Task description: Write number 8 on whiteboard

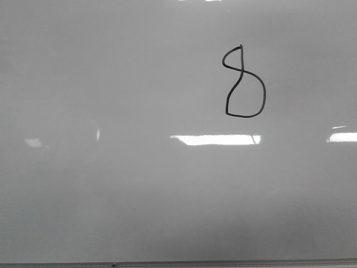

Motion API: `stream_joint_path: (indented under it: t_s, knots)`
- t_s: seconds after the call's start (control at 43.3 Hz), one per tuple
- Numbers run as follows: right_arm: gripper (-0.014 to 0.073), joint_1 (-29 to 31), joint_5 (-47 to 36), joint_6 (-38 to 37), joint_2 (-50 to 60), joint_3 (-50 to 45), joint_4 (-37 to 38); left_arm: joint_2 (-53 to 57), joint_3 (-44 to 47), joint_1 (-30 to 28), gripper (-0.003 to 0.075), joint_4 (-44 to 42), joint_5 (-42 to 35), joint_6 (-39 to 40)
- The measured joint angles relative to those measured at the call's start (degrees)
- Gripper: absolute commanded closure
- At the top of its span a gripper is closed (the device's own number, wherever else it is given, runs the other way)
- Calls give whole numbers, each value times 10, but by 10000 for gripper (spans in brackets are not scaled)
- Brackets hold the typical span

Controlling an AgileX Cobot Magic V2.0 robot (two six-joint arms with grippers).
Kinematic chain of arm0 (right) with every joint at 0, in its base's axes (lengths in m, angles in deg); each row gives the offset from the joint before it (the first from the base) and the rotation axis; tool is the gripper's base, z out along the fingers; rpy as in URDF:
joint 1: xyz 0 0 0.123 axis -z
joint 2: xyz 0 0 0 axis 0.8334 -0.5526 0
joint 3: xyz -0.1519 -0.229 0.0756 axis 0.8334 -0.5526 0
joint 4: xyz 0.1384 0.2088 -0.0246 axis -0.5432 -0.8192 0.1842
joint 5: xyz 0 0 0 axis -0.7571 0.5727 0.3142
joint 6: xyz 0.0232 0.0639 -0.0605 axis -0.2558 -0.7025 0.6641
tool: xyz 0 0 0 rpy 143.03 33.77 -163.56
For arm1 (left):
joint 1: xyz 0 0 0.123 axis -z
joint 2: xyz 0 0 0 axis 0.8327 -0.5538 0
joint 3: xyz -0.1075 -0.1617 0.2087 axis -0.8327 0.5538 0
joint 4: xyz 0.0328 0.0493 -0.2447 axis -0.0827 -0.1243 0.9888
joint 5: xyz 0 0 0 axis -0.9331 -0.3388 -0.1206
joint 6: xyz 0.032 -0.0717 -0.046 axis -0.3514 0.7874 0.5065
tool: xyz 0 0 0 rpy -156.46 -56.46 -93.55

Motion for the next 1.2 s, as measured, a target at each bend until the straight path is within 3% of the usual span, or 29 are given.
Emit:
stream_joint_path:
  t_s: [0.623, 0.715, 0.969, 1.2]
  knots:
    - [97, 0, -9, 0, 0, -6, 0, -144, 3, -23, 684, 8, -113, 2]
    - [97, 0, -10, 0, 0, -6, 0, -151, 3, -23, 632, 8, -120, 2]
    - [97, 0, -12, 0, 0, -6, 0, -163, 3, -23, 342, 8, -139, 2]
    - [97, 0, -12, -12, 2, -6, 0, -157, 3, -23, 321, 4, -122, 2]
